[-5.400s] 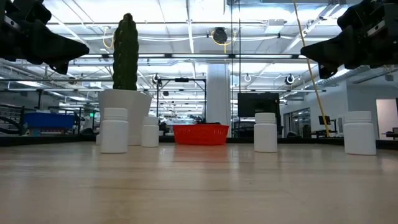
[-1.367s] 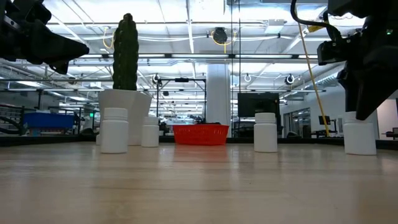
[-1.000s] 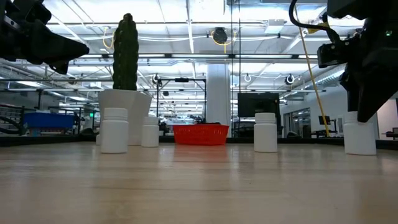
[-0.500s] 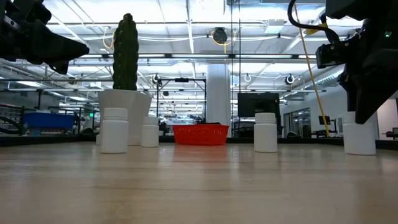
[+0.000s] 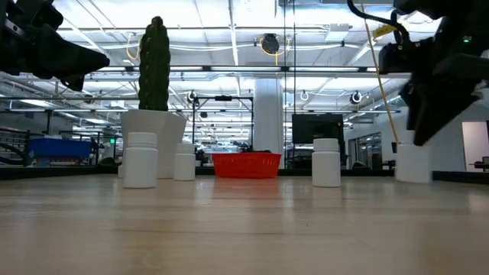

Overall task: Pick and place pill bottles into a basket
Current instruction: Put the white pill bottle into the red bin

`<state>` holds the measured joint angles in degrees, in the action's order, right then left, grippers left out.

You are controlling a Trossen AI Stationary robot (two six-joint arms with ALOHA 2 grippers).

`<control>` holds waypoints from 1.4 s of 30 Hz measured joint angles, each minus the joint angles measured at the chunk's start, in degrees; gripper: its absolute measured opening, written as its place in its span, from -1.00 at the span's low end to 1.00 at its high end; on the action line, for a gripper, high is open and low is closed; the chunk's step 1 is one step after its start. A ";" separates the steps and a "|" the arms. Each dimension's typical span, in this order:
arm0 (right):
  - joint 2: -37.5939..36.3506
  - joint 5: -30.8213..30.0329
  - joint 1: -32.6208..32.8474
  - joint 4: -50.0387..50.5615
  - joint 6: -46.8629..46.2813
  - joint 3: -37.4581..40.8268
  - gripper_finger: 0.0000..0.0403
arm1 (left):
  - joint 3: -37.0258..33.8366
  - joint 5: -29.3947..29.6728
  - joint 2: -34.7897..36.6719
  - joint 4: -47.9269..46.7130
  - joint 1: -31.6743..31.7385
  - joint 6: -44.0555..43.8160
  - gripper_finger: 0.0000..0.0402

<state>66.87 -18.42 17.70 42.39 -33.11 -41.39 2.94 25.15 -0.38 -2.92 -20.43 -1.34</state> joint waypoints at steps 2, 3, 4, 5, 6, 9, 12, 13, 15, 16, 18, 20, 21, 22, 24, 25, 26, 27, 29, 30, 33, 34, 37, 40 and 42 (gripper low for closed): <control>-0.33 -2.33 -1.25 -2.18 2.49 0.00 -0.21 | -0.02 0.00 0.00 0.00 0.00 0.00 -0.72; -0.52 -3.32 -1.92 -3.13 3.85 0.00 -0.21 | -0.01 0.00 0.00 0.00 0.00 0.02 -0.72; -0.70 -4.44 -2.66 -4.01 5.34 0.00 -0.21 | 0.00 -0.01 0.00 0.00 -0.01 0.01 -0.72; -0.85 -5.59 -3.44 -4.94 6.97 0.00 -0.21 | -0.02 0.00 0.00 0.00 -0.02 0.00 -0.72; -1.05 -6.89 -4.29 -6.16 8.84 0.00 -0.22 | 0.00 0.00 0.00 0.00 0.00 0.02 -0.72; -1.76 -10.95 -7.51 -11.55 14.90 0.00 -0.22 | 0.00 0.00 0.00 0.00 0.00 0.02 -0.72; -1.96 -12.98 -11.39 -19.77 21.67 0.00 -0.22 | -0.01 0.00 0.00 0.00 0.00 0.01 -0.72; -1.96 -13.01 -12.82 -23.09 24.21 0.00 -0.22 | 0.00 0.00 0.00 0.00 -0.01 0.00 -0.72; -1.96 -12.23 -15.84 -29.91 29.08 0.00 -0.22 | 0.00 0.00 0.01 0.00 0.00 0.01 -0.72; -1.96 -10.81 -17.42 -33.29 31.54 0.00 -0.23 | -0.02 0.00 0.00 0.00 0.00 0.00 -0.72; -1.96 -7.17 -20.78 -40.00 35.54 0.00 -0.23 | 0.00 0.00 0.01 0.00 0.00 0.01 -0.72; -1.96 -3.98 -23.85 -46.71 38.34 0.00 -0.23 | 0.00 0.00 0.00 0.00 -0.01 0.02 -0.72; -1.95 -2.89 -25.29 -49.81 39.69 0.00 -0.23 | 0.00 0.00 0.00 0.00 0.00 0.02 -0.72; -1.74 -2.35 -26.55 -53.14 41.19 0.00 -0.23 | 0.00 0.00 0.00 0.00 -0.02 0.02 -0.72; -1.03 -2.24 -28.65 -60.04 44.34 0.00 -0.23 | -0.02 0.00 0.00 0.00 -0.02 0.00 -0.72; -0.57 -2.05 -29.57 -63.72 45.76 0.00 -0.23 | 0.00 0.00 0.00 0.00 -0.01 0.01 -0.72; -0.11 -0.71 -30.51 -67.56 47.08 0.00 -0.24 | -0.01 0.00 0.01 0.00 -0.01 0.00 -0.72; 0.47 1.26 -31.52 -71.24 47.83 0.00 -0.24 | 0.00 0.00 0.00 0.00 0.00 0.00 -0.72; 2.04 5.18 -33.41 -77.11 47.92 -0.39 -0.24 | -0.01 0.00 0.02 0.00 -0.01 0.02 -0.72; 3.10 6.62 -34.42 -78.69 47.24 -0.89 -0.24 | -0.02 0.00 0.00 0.00 0.00 0.00 -0.72; 7.32 8.47 -37.10 -77.40 45.11 -4.15 -0.24 | -0.01 0.00 0.00 0.00 -0.01 0.01 -0.72; 9.01 9.15 -37.91 -75.27 44.89 -5.82 -0.24 | -0.01 0.00 0.02 0.00 0.00 0.00 -0.72; 14.62 9.61 -39.73 -65.99 44.88 -12.22 -0.24 | -0.02 0.00 0.00 0.00 0.00 0.00 -0.72; 19.85 9.66 -41.29 -56.01 45.39 -19.43 -0.24 | 0.00 0.00 0.02 0.00 -0.01 0.01 -0.72; 22.87 9.93 -42.33 -48.86 44.66 -25.14 -0.24 | -0.01 0.00 0.02 0.00 0.00 0.02 -0.72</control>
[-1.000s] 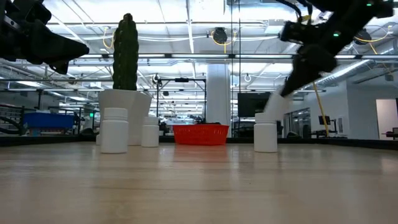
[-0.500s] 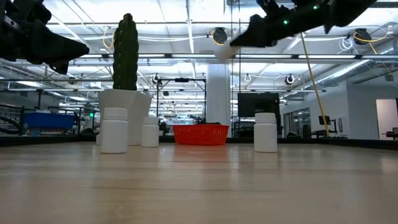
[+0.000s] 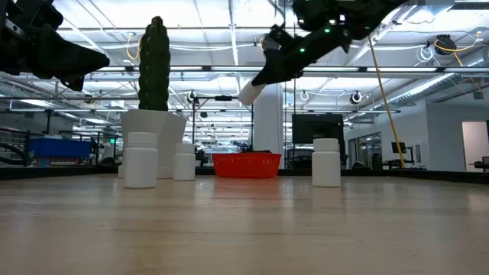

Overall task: Pick and place pill bottles into a basket
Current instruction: Put the white pill bottle into the red bin

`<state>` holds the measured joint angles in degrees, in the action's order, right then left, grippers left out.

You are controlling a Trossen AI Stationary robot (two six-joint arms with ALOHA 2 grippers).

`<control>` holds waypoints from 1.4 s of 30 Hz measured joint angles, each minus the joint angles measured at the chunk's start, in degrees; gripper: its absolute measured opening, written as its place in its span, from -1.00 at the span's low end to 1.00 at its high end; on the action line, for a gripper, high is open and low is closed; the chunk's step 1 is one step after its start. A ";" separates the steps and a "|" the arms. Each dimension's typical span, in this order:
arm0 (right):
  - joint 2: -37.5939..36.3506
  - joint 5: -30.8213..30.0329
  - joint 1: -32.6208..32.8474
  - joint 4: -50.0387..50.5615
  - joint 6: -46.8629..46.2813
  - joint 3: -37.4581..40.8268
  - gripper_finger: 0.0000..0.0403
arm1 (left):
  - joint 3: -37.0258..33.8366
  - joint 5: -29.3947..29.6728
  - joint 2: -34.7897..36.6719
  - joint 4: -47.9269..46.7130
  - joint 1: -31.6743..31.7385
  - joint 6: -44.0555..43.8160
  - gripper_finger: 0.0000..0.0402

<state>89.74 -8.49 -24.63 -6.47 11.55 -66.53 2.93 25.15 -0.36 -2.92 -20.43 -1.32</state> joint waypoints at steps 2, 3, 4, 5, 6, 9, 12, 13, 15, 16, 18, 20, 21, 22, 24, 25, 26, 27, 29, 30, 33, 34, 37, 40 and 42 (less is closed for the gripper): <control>3.11 1.74 -1.24 7.77 -0.32 -5.91 -0.25 | 0.00 0.00 0.00 0.00 -0.02 -0.02 -0.72; 4.69 2.76 -1.81 11.39 -0.34 -8.75 -0.25 | -0.01 0.00 0.00 0.00 0.00 0.00 -0.72; 6.37 3.69 -2.32 14.89 -0.35 -11.53 -0.25 | -0.01 0.00 0.00 0.00 0.00 0.00 -0.72; 8.00 4.26 -2.87 18.06 -0.34 -14.29 -0.25 | 0.01 0.00 0.00 0.00 0.00 0.00 -0.72; 9.59 4.43 -3.33 21.15 -0.28 -16.95 -0.24 | 0.01 0.00 0.00 0.00 -0.01 0.00 -0.72; 14.12 5.85 -4.85 29.81 0.13 -24.69 -0.24 | 0.01 -0.02 0.00 0.00 -0.02 0.00 -0.72; 18.24 9.22 -6.53 34.73 0.16 -30.26 -0.25 | 0.01 -0.02 0.00 0.00 0.00 -0.02 -0.72; 19.47 10.08 -7.00 35.89 0.60 -31.59 -0.25 | -0.01 -0.02 -0.02 0.00 -0.02 0.00 -0.72; 21.35 10.45 -7.78 37.23 1.95 -33.68 -0.25 | 0.01 -0.01 -0.01 0.00 0.00 0.00 -0.72; 22.38 10.89 -8.07 37.50 2.27 -34.72 -0.25 | 0.00 -0.02 0.00 0.01 -0.02 0.00 -0.72; 24.08 11.87 -8.61 38.06 2.17 -36.45 -0.25 | -0.01 -0.02 -0.02 0.00 -0.02 0.00 -0.72; 25.58 11.83 -8.92 39.50 2.19 -37.50 -0.25 | -0.01 -0.02 0.00 0.00 0.00 -0.02 -0.72; 26.45 11.86 -9.04 39.86 2.36 -37.91 -0.25 | -0.01 -0.02 0.00 0.00 -0.02 0.00 -0.72; 27.08 12.34 -9.14 40.07 2.50 -38.00 -0.25 | 0.01 -0.02 -0.01 0.00 0.00 -0.01 -0.72; 28.09 14.26 -9.29 40.53 2.89 -37.99 -0.25 | 0.00 0.00 0.00 0.00 -0.01 -0.02 -0.72; 28.44 14.89 -9.37 40.32 3.00 -37.98 -0.25 | -0.01 -0.02 0.00 0.00 -0.02 0.00 -0.72; 28.60 15.21 -9.37 40.59 3.02 -38.00 -0.25 | 0.01 -0.02 0.00 0.02 -0.01 -0.01 -0.72; 28.86 15.66 -9.33 41.02 3.10 -38.00 -0.25 | 0.01 -0.02 0.00 0.00 -0.02 0.00 -0.72; 29.65 16.05 -9.31 40.84 3.21 -38.09 -0.25 | 0.00 -0.02 0.00 0.00 0.00 -0.01 -0.72; 30.00 16.07 -9.20 41.21 3.19 -38.08 -0.25 | 0.01 -0.02 0.00 0.00 -0.01 -0.01 -0.72; 30.78 16.13 -8.98 41.47 3.54 -38.03 -0.25 | -0.01 -0.02 -0.02 0.00 0.00 -0.02 -0.72; 31.08 16.11 -8.79 41.41 4.03 -38.05 -0.25 | 0.01 -0.02 0.00 0.02 0.00 -0.02 -0.72; 31.51 16.01 -8.67 42.87 4.59 -38.05 -0.25 | -0.01 -0.02 -0.01 0.00 -0.01 -0.01 -0.72; 32.07 16.02 -8.25 42.93 4.61 -38.03 -0.24 | 0.00 -0.02 0.00 0.00 -0.01 0.00 -0.72; 32.08 16.00 -8.11 43.26 4.79 -38.03 -0.23 | -0.01 -0.02 0.00 0.00 -0.02 0.00 -0.72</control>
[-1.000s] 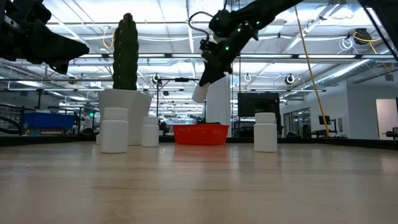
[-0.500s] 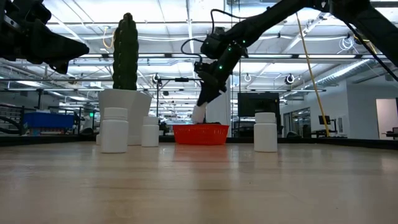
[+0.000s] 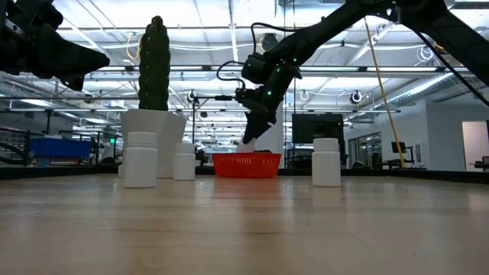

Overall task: Pick and place pill bottles into a basket
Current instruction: Put the white pill bottle into the red bin

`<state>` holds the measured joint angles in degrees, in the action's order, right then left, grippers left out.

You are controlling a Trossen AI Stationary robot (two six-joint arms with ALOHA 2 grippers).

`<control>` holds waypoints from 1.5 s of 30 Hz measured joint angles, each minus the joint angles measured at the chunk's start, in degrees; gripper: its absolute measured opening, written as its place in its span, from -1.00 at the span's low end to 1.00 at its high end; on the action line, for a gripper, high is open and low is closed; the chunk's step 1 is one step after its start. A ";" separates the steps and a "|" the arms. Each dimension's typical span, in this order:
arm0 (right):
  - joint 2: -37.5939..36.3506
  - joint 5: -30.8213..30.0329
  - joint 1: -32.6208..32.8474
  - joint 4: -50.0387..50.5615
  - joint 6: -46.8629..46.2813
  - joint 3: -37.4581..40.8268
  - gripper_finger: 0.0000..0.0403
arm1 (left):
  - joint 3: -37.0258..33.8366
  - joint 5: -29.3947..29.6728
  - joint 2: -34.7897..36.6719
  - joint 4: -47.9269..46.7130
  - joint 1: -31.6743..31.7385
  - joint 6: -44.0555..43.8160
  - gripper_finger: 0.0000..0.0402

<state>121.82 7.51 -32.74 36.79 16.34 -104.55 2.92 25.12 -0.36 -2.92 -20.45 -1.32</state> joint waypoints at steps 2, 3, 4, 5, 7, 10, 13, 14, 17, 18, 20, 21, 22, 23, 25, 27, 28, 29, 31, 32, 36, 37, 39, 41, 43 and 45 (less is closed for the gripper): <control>-0.02 0.01 0.01 -0.03 0.00 0.00 -0.24 | 0.02 0.00 0.00 0.00 0.02 -0.02 -0.72; 0.07 -0.03 0.04 0.21 0.02 0.00 -0.25 | 0.02 0.00 0.00 0.00 0.01 0.00 -0.72; 0.17 -0.18 0.14 0.43 0.01 0.00 -0.26 | 0.01 0.00 0.00 0.00 0.02 -0.01 -0.72; 0.27 -0.30 0.17 0.96 0.00 0.00 -0.26 | 0.02 0.00 -0.01 0.00 0.00 -0.02 -0.72; 0.36 -1.40 0.18 1.55 0.02 0.04 -0.25 | 0.02 0.00 0.00 0.00 0.00 0.00 -0.72; 0.32 -2.89 0.19 1.59 0.03 0.04 -0.21 | 0.00 0.00 0.00 0.00 0.02 0.00 -0.72; 0.32 -3.08 0.17 2.03 0.71 0.04 -0.22 | 0.02 0.01 0.00 0.00 0.01 -0.01 -0.72; 0.33 -3.10 0.17 1.66 1.04 0.04 -0.24 | 0.00 0.01 -0.01 0.00 0.02 0.00 -0.72; 0.31 -3.02 0.23 0.90 1.18 0.04 -0.26 | 0.02 0.00 0.00 0.00 0.02 0.00 -0.72; 0.32 -3.02 0.23 1.23 1.03 0.04 -0.25 | 0.02 0.00 0.00 0.00 0.02 -0.02 -0.72; 0.31 -3.04 0.23 3.12 1.03 0.04 -0.23 | 0.01 0.02 -0.01 0.00 0.02 -0.01 -0.72; 0.31 -3.10 0.23 3.94 1.03 0.04 -0.22 | 0.01 0.01 0.00 0.00 0.02 -0.02 -0.72; 0.31 -3.15 0.23 4.47 0.93 0.04 -0.21 | 0.01 0.01 0.00 0.00 0.01 0.00 -0.72; 0.31 -3.16 0.23 4.90 0.92 0.04 -0.21 | 0.02 0.00 0.00 0.00 0.02 0.00 -0.72; 0.31 -3.19 0.23 5.50 0.89 0.04 -0.23 | 0.01 0.02 -0.01 0.00 0.02 -0.01 -0.72; 0.31 -3.19 0.23 5.63 0.66 0.04 -0.25 | 0.01 0.01 -0.01 0.00 0.01 -0.01 -0.72; 0.31 -3.17 0.23 5.87 0.63 0.04 -0.25 | 0.02 0.01 -0.01 0.00 0.02 -0.01 -0.72; 0.31 -3.19 0.23 6.04 0.70 0.04 -0.25 | 0.02 0.02 -0.01 0.00 0.01 -0.01 -0.72; 0.31 -3.19 0.23 5.45 0.91 0.04 -0.24 | 0.02 0.02 0.00 0.00 0.02 0.00 -0.72; 0.31 -3.19 0.23 4.60 0.96 0.04 -0.22 | 0.01 0.02 0.00 0.00 0.01 0.00 -0.72; 0.31 -2.91 0.23 1.20 1.76 0.04 -0.23 | 0.02 0.02 0.00 0.00 0.01 0.00 -0.72; 0.31 -2.91 0.25 0.81 1.79 0.04 -0.24 | 0.02 0.02 -0.02 0.00 0.02 0.00 -0.72; 0.31 -2.88 0.25 0.12 2.03 0.04 -0.25 | 0.01 0.02 0.00 0.00 0.01 0.00 -0.72; 0.31 -2.82 0.39 -0.79 2.50 0.04 -0.25 | 0.02 0.02 0.00 0.00 0.02 0.00 -0.72; 0.31 -2.73 0.58 -1.57 2.49 0.04 -0.22 | 0.01 0.02 0.00 0.00 0.00 0.00 -0.72; 0.31 -0.98 0.62 -1.41 2.40 0.04 -0.21 | 0.02 0.02 0.00 0.00 0.00 -0.02 -0.72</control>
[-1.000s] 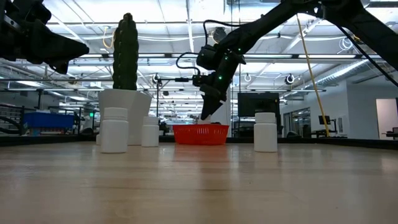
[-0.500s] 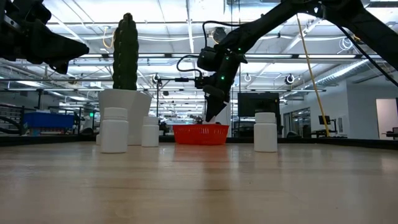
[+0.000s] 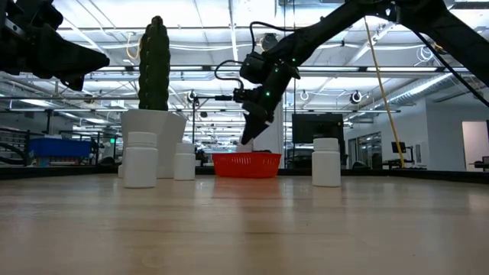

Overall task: Pick and place pill bottles into a basket
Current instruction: Put the white pill bottle into the red bin

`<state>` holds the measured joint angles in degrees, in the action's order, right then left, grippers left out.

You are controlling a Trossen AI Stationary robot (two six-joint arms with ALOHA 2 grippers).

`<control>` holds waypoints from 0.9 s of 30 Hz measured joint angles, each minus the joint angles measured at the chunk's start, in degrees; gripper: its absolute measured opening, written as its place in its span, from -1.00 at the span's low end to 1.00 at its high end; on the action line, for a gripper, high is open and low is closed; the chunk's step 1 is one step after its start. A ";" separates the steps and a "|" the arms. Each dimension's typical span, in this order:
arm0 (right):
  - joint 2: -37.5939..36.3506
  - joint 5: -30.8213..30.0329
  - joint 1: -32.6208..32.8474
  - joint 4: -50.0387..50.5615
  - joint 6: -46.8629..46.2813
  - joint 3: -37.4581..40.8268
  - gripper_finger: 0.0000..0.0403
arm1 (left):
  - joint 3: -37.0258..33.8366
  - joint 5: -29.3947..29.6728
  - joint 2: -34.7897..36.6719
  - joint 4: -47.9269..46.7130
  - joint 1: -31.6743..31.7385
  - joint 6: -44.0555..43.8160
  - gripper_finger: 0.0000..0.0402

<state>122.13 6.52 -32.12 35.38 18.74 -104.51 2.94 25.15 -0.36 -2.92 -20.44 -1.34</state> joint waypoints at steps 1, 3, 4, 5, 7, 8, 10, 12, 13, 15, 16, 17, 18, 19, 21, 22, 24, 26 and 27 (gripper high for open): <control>0.00 0.89 0.00 0.21 -0.22 0.00 -0.21 | -0.01 0.00 0.00 0.00 0.01 0.02 -0.72; 0.08 1.04 0.14 0.84 -0.70 0.00 -0.24 | 0.00 0.00 0.00 0.00 0.01 0.02 -0.72; 0.31 1.00 0.32 0.81 -0.76 0.00 -0.25 | -0.02 0.00 0.00 0.00 0.00 0.02 -0.72; 0.51 0.96 0.38 0.46 -0.77 0.00 -0.26 | 0.00 0.00 0.00 0.00 0.01 0.01 -0.72; 0.63 0.90 0.48 0.08 -0.87 0.08 -0.25 | 0.00 0.00 0.00 0.00 0.01 0.02 -0.72; 0.63 0.90 0.52 -0.17 -0.87 0.09 -0.23 | 0.00 0.00 0.00 0.00 0.01 0.02 -0.72; 0.59 0.91 0.52 -0.65 -0.97 0.09 -0.20 | 0.00 0.00 0.00 0.00 0.00 0.00 -0.72; 1.04 0.86 0.61 -0.80 -1.00 0.09 -0.18 | -0.01 0.00 0.00 0.00 0.02 0.02 -0.72; 1.31 0.87 0.70 -1.07 -0.98 0.09 -0.18 | 0.00 0.00 0.00 0.00 0.01 0.01 -0.72; 1.53 0.79 0.72 -0.88 -0.98 0.11 -0.21 | 0.00 0.01 -0.01 0.00 0.02 0.01 -0.72; 1.64 0.79 0.74 -1.13 -0.92 0.11 -0.22 | 0.00 0.01 -0.01 0.00 0.00 0.01 -0.72; 1.99 0.85 0.74 -1.87 -0.59 0.04 -0.23 | 0.00 0.00 -0.02 0.00 0.02 0.02 -0.72; 2.21 1.03 0.74 -2.21 -0.39 -0.09 -0.24 | 0.00 0.00 0.00 0.00 0.01 0.00 -0.72; 2.38 0.97 0.74 -1.81 -0.37 -0.08 -0.24 | -0.01 0.00 -0.02 0.00 0.00 0.02 -0.72; 3.03 0.54 0.74 -0.86 -0.11 0.08 -0.22 | -0.02 0.02 -0.02 0.00 0.00 0.02 -0.72; 3.36 0.49 0.74 -1.77 0.00 0.09 -0.20 | 0.00 0.02 0.00 0.00 0.02 0.02 -0.72; 3.39 0.10 0.74 -1.98 -0.07 0.04 -0.16 | 0.00 0.04 -0.02 0.00 0.02 0.02 -0.72; 3.39 0.09 0.74 -1.82 0.03 0.04 -0.13 | -0.01 0.04 -0.01 0.00 0.02 0.02 -0.72; 3.39 -0.10 0.74 -1.86 0.22 0.04 -0.13 | 0.00 0.03 -0.01 0.00 0.01 0.02 -0.72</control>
<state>125.51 6.42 -31.38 33.52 18.96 -104.47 2.94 25.17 -0.37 -2.92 -20.43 -1.32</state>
